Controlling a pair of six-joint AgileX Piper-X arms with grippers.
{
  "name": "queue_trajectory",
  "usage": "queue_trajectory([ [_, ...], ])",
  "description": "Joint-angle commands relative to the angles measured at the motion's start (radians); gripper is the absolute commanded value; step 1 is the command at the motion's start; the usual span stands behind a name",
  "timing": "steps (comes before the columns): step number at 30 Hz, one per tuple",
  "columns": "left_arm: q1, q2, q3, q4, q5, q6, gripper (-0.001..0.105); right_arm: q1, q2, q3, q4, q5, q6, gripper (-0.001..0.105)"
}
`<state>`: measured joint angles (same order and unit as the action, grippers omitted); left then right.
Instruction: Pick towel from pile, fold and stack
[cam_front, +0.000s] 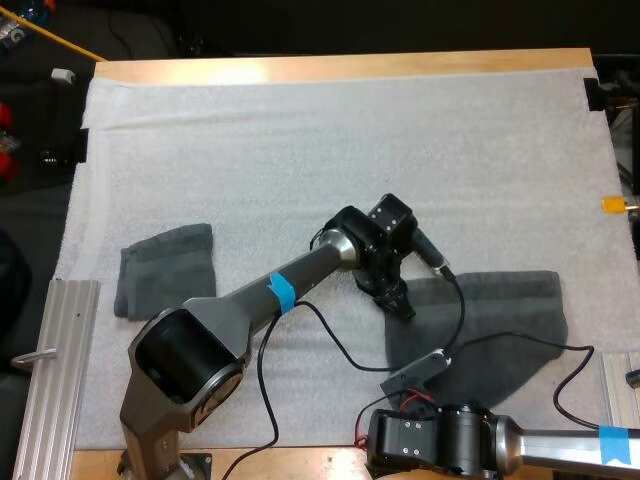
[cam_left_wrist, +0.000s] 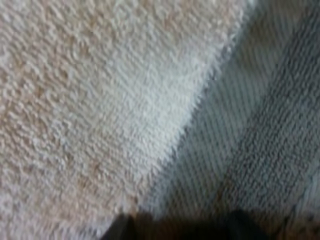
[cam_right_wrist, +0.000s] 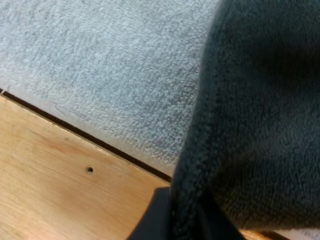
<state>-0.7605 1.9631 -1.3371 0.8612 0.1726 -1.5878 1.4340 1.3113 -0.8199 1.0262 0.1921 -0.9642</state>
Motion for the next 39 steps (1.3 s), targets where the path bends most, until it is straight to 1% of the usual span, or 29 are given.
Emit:
queue_trajectory([
  [1, -0.014, 0.013, -0.001, 0.013, 0.011, 0.001, 0.036, 0.002, -0.010, 0.000, 0.006, 0.008, 0.004, 0.000],
  [2, -0.018, 0.013, -0.001, 0.013, 0.010, 0.004, 0.033, 0.002, -0.010, 0.000, 0.006, 0.008, 0.004, 0.000],
  [4, -0.034, 0.013, -0.001, 0.013, 0.007, 0.020, 0.022, 0.002, -0.010, 0.000, 0.006, 0.008, 0.004, 0.000],
  [7, -0.059, 0.013, -0.001, 0.013, -0.032, 0.029, 0.003, 0.002, -0.010, 0.000, 0.006, 0.008, 0.004, 0.000],
  [8, -0.065, 0.013, -0.001, 0.013, -0.043, 0.034, 0.001, 0.002, -0.010, 0.000, 0.006, 0.008, 0.004, 0.000],
  [12, -0.078, 0.005, -0.002, 0.013, -0.086, 0.044, 0.000, 0.002, -0.010, 0.000, 0.006, 0.014, 0.011, 0.000],
  [14, -0.076, -0.006, -0.011, 0.026, -0.088, 0.044, 0.000, 0.002, -0.010, 0.000, 0.006, 0.019, 0.011, 0.000],
  [17, -0.062, -0.035, -0.041, 0.050, -0.092, 0.044, 0.000, 0.002, -0.012, 0.000, 0.008, 0.058, 0.015, 0.000],
  [21, -0.019, -0.088, -0.098, 0.095, -0.090, 0.044, 0.000, 0.000, -0.032, -0.002, 0.085, 0.156, 0.111, 0.000],
  [23, 0.011, -0.114, -0.120, 0.121, -0.087, 0.044, 0.000, 0.000, -0.050, -0.002, 0.134, 0.183, 0.135, 0.000],
  [25, 0.046, -0.139, -0.146, 0.156, -0.075, 0.044, 0.000, 0.000, -0.083, -0.002, 0.174, 0.219, 0.138, 0.000],
  [28, 0.095, -0.177, -0.169, 0.193, -0.003, 0.044, 0.000, 0.000, -0.142, -0.004, 0.207, 0.272, 0.143, 0.000],
  [30, 0.117, -0.208, -0.170, 0.204, 0.024, 0.038, 0.000, 0.000, -0.184, -0.004, 0.231, 0.300, 0.175, 0.000],
  [31, 0.123, -0.223, -0.170, 0.212, 0.025, 0.037, 0.000, 0.000, -0.202, -0.004, 0.242, 0.307, 0.189, 0.000],
  [35, 0.130, -0.285, -0.170, 0.264, 0.025, 0.037, 0.000, 0.000, -0.275, -0.015, 0.266, 0.337, 0.191, 0.000],
  [39, 0.130, -0.370, -0.170, 0.321, 0.025, 0.020, 0.000, 0.000, -0.320, -0.085, 0.319, 0.407, 0.191, 0.000],
])
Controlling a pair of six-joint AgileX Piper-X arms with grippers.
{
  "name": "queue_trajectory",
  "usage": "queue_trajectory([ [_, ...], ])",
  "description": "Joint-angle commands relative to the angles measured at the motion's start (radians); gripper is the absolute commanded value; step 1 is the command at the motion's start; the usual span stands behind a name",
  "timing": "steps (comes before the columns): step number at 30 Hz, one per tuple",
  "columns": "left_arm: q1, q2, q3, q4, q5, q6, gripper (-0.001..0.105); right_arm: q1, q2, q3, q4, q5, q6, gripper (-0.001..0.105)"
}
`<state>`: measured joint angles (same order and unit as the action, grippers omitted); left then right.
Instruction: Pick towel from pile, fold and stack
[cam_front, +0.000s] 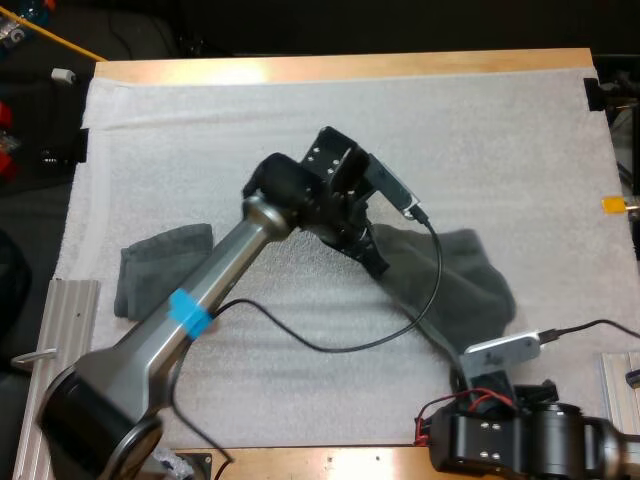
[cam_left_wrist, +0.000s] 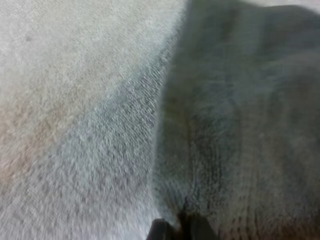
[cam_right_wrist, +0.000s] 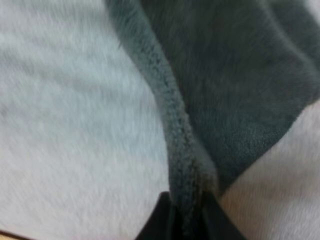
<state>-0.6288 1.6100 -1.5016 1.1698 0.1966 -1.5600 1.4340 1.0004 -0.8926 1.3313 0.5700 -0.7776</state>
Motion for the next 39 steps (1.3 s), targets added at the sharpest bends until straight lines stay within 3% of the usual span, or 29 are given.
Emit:
queue_trajectory([
  [1, -0.001, -0.035, -0.005, 0.020, 0.001, -0.019, 0.000, 0.000, -0.013, -0.032, 0.028, 0.042, 0.004, 0.000],
  [12, -0.005, -0.313, -0.005, 0.166, 0.003, -0.096, 0.000, 0.000, -0.014, -0.252, 0.106, 0.073, -0.069, 0.000],
  [24, -0.005, -0.545, -0.005, 0.328, 0.047, -0.234, 0.000, 0.000, -0.016, -0.450, 0.136, -0.068, -0.146, 0.000],
  [30, -0.005, -0.523, 0.025, 0.344, 0.025, -0.230, 0.000, -0.019, 0.000, -0.419, 0.156, -0.118, -0.142, 0.000],
  [32, 0.003, -0.479, 0.089, 0.309, -0.041, -0.192, 0.000, -0.114, 0.020, -0.358, 0.149, -0.119, -0.169, 0.000],
  [35, 0.045, -0.428, 0.164, 0.210, -0.058, -0.186, 0.000, -0.268, 0.041, -0.282, 0.077, -0.131, -0.284, 0.000],
  [39, 0.127, -0.345, 0.206, 0.074, -0.055, -0.187, 0.000, -0.526, 0.084, -0.181, -0.138, -0.285, -0.464, 0.000],
])
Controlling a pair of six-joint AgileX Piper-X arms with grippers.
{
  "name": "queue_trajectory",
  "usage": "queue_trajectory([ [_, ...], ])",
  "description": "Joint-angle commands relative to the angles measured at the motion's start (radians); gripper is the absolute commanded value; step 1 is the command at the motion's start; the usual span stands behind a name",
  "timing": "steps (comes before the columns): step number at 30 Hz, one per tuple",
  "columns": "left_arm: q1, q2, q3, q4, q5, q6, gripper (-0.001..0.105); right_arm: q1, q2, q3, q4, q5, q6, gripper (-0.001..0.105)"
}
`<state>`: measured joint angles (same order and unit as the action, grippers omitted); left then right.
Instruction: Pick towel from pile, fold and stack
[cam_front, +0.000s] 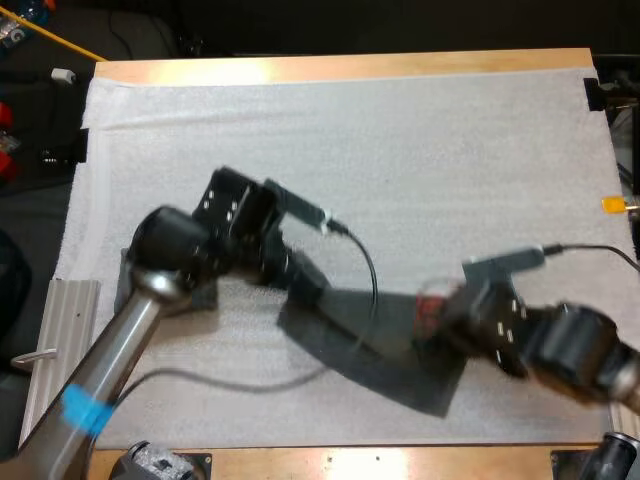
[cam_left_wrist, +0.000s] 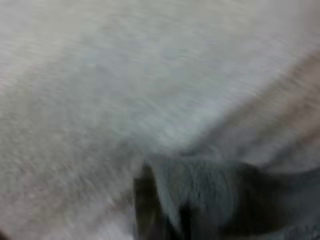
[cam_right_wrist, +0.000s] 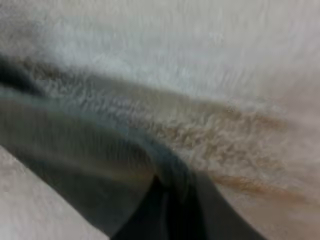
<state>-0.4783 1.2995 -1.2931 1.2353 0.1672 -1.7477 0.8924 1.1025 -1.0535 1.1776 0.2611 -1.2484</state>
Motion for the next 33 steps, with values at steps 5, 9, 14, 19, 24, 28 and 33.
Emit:
queue_trajectory([
  [5, 0.092, 0.151, -0.002, -0.221, 0.133, -0.003, 0.000, -0.349, 0.120, 0.018, -0.285, -0.197, -0.133, 0.000],
  [9, 0.125, 0.237, -0.002, -0.343, 0.167, -0.015, 0.000, -0.460, 0.194, 0.018, -0.392, -0.281, -0.133, 0.000],
  [14, 0.141, 0.321, -0.002, -0.488, 0.196, -0.039, 0.000, -0.530, 0.286, 0.018, -0.497, -0.336, -0.133, 0.000],
  [19, 0.141, 0.396, -0.002, -0.606, 0.208, -0.073, 0.000, -0.552, 0.359, 0.018, -0.569, -0.348, -0.131, 0.000],
  [24, 0.141, 0.480, -0.002, -0.724, 0.209, -0.114, 0.000, -0.552, 0.438, 0.018, -0.630, -0.332, -0.131, 0.000],
  [28, 0.141, 0.531, -0.002, -0.795, 0.211, -0.141, 0.000, -0.552, 0.487, 0.018, -0.656, -0.265, -0.125, 0.000],
  [33, 0.144, 0.557, -0.002, -0.846, 0.211, -0.164, 0.018, -0.553, 0.518, 0.018, -0.691, -0.210, -0.123, 0.024],
])
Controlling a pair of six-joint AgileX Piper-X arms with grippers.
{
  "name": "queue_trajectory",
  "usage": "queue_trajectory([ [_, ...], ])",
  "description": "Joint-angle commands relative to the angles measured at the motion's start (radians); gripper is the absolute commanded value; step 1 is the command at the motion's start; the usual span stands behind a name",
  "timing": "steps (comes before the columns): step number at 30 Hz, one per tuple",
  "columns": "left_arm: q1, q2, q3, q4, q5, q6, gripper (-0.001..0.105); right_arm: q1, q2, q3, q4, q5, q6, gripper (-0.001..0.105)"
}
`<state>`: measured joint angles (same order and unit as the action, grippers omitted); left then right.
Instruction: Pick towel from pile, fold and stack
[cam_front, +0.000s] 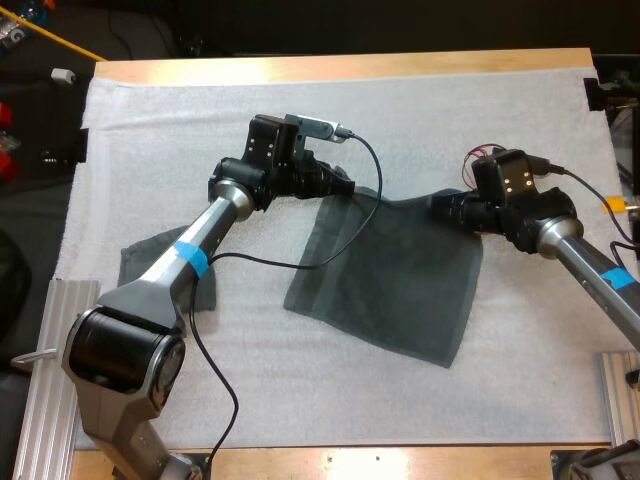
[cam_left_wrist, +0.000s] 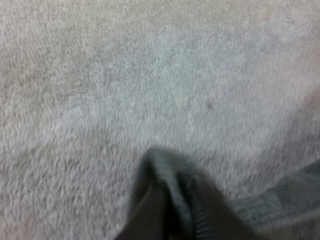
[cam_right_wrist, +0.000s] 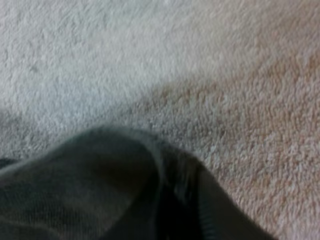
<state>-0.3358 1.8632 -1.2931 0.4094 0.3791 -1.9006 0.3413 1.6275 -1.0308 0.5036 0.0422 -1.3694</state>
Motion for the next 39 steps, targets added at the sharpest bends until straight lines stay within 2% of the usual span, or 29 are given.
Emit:
queue_trajectory([
  [1, 0.002, -0.006, -0.002, -0.027, -0.001, -0.021, 0.025, -0.003, -0.007, -0.004, -0.027, 0.012, 0.002, 0.033],
  [2, 0.005, -0.006, -0.002, -0.042, 0.005, -0.035, 0.036, -0.009, -0.007, -0.004, -0.048, 0.014, 0.004, 0.044],
  [4, 0.012, -0.006, -0.005, -0.076, 0.048, -0.054, 0.051, -0.019, -0.010, -0.005, -0.071, 0.021, 0.004, 0.055],
  [5, 0.020, -0.006, -0.008, -0.094, 0.092, -0.067, 0.059, -0.027, -0.014, -0.009, -0.074, 0.034, 0.004, 0.059],
  [7, 0.034, -0.011, -0.023, -0.096, 0.160, -0.088, 0.064, -0.039, -0.023, -0.017, -0.065, 0.045, 0.001, 0.061],
  [9, 0.052, -0.023, -0.049, -0.067, 0.214, -0.093, 0.063, -0.048, -0.051, -0.024, -0.039, 0.054, 0.001, 0.061],
  [12, 0.075, -0.074, -0.070, 0.003, 0.218, -0.067, 0.061, -0.048, -0.112, -0.027, -0.003, 0.076, -0.004, 0.061],
  [18, 0.107, -0.226, -0.070, 0.179, 0.216, 0.058, 0.061, -0.039, -0.273, -0.027, 0.104, 0.067, -0.004, 0.061],
  [24, 0.107, -0.375, -0.070, 0.403, 0.112, 0.198, 0.061, 0.015, -0.437, -0.027, 0.248, 0.068, -0.004, 0.061],
  [27, 0.107, -0.441, -0.070, 0.495, 0.067, 0.228, 0.061, 0.069, -0.512, -0.027, 0.326, 0.081, -0.004, 0.061],
  [31, 0.107, -0.518, -0.070, 0.590, 0.051, 0.245, 0.061, 0.163, -0.594, -0.027, 0.417, 0.123, 0.008, 0.061],
  [39, 0.107, -0.622, -0.069, 0.766, 0.046, 0.245, 0.061, 0.397, -0.707, -0.025, 0.579, 0.260, 0.153, 0.061],
])
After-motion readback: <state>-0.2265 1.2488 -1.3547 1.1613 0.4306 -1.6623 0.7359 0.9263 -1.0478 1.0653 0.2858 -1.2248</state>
